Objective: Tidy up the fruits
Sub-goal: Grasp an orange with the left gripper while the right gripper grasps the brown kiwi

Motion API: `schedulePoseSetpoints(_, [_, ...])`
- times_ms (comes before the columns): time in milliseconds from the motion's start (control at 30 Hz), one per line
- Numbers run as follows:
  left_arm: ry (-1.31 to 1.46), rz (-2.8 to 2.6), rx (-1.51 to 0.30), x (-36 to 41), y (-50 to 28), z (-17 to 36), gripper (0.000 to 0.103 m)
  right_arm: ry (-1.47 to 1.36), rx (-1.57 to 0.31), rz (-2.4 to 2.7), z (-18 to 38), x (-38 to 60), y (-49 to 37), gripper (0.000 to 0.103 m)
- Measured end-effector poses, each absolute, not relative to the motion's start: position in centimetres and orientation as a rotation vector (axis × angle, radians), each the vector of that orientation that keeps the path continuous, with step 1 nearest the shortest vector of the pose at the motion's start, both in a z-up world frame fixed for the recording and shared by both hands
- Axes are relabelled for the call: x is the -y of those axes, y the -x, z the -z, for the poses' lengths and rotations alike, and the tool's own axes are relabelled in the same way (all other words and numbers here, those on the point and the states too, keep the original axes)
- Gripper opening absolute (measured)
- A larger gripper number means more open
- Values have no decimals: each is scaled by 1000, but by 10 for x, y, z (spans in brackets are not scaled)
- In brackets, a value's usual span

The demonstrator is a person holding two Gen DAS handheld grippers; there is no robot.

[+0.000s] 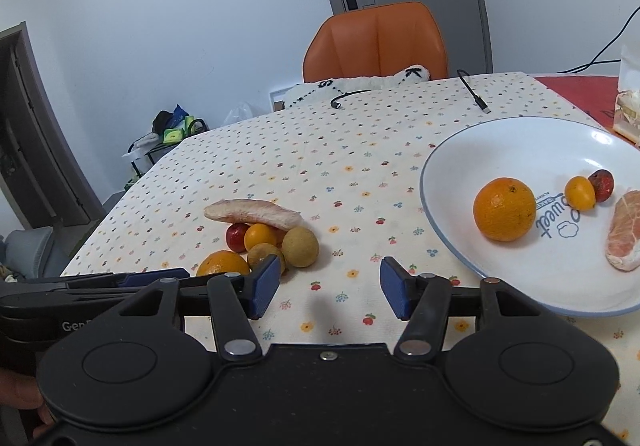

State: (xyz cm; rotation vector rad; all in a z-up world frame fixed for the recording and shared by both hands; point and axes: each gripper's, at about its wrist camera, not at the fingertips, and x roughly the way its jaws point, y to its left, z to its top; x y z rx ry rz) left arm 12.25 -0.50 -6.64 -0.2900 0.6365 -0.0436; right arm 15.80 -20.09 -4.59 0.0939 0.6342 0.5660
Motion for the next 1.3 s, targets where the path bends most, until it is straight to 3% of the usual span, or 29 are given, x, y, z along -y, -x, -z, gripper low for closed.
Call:
schedulePoseSetpoints(100, [305, 64, -630, 4, -126, 68, 54, -111, -643, -568, 47, 201, -163, 54])
schedulePoseSetpoints(233, [331, 110, -617, 4, -127, 71, 36, -133, -655, -582, 49, 200, -169, 51])
schedulePoseSetpoints(667, [362, -7, -577, -16, -107, 66, 35, -135, -650, -617, 51, 186, -173, 50])
schedulePoseSetpoints(833, [377, -49, -563, -28, -96, 65, 35, -141, -648, -595, 53, 182, -177, 44])
schedulePoseSetpoints(1067, [397, -63, -540, -37, -84, 61, 35, -165, -648, -573, 54, 179, -183, 43])
schedulePoseSetpoints(1167, [405, -62, -537, -37, -84, 60, 35, -171, -654, -587, 54, 178, -184, 37])
schedulePoseSetpoints(1233, [405, -62, -536, -36, -85, 59, 35, -180, -660, -601, 53, 177, -185, 24])
schedulePoseSetpoints(1300, [405, -60, -530, -35, -85, 56, 35, -166, -665, -596, 53, 176, -183, 21])
